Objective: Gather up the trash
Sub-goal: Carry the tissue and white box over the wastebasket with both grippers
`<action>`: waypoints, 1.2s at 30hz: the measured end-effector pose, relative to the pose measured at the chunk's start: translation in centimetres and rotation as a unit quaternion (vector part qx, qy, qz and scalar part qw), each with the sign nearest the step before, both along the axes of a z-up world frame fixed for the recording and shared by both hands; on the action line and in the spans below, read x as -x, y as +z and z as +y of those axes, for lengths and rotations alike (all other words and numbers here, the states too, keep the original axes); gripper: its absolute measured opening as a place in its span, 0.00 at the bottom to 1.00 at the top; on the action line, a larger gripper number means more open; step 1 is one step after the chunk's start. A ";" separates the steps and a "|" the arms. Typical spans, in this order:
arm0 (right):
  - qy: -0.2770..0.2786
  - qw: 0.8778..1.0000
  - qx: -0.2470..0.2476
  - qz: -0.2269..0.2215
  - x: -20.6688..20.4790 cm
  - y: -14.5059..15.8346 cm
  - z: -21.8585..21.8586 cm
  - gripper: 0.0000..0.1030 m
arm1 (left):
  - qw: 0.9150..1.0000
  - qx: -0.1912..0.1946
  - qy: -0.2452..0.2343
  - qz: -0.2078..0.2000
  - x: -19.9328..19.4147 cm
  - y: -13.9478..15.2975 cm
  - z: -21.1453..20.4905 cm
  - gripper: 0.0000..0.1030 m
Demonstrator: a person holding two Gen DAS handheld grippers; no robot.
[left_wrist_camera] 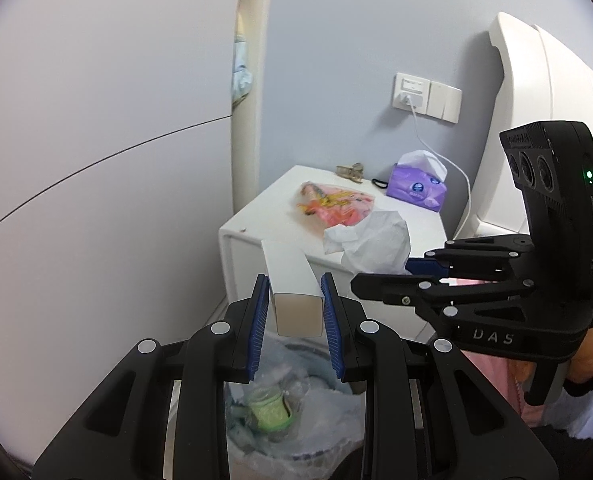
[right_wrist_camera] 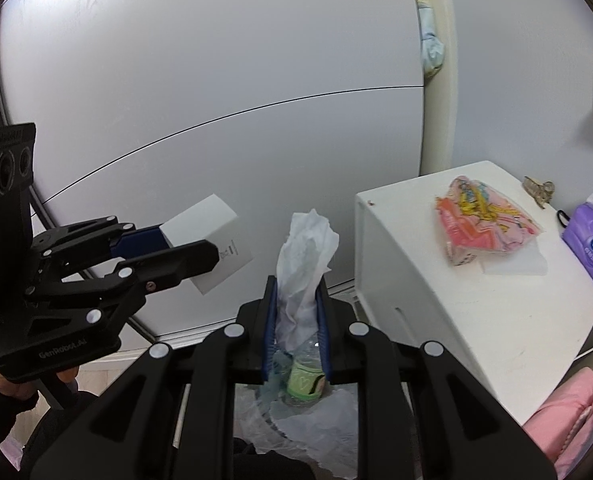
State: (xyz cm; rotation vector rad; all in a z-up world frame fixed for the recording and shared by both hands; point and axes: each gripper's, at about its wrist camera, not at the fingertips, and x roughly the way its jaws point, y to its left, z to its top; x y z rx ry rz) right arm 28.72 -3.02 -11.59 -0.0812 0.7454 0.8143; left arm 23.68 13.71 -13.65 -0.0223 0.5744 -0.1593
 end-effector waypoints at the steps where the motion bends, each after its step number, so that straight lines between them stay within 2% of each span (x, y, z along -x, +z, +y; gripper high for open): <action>1: 0.003 1.000 0.001 0.001 0.2 -0.2 0.3 0.18 | 1.000 0.000 0.003 0.002 0.3 -0.1 0.3 0.24; 11: 0.033 0.999 0.020 0.012 1.5 -2.5 2.5 0.18 | 0.999 0.002 0.023 0.023 2.2 -1.9 1.8 0.24; 17: 0.047 0.997 0.049 0.038 0.5 -5.6 2.8 0.18 | 0.998 0.013 0.031 0.053 2.2 -4.7 2.0 0.24; 27: 0.064 0.989 0.096 0.095 -1.7 -12.2 2.0 0.18 | 0.992 0.039 0.026 0.120 -0.2 -11.6 1.9 0.24; 36: 0.067 0.978 0.123 0.153 -4.0 -19.1 2.4 0.18 | 0.980 0.055 0.010 0.189 -2.9 -18.8 1.3 0.24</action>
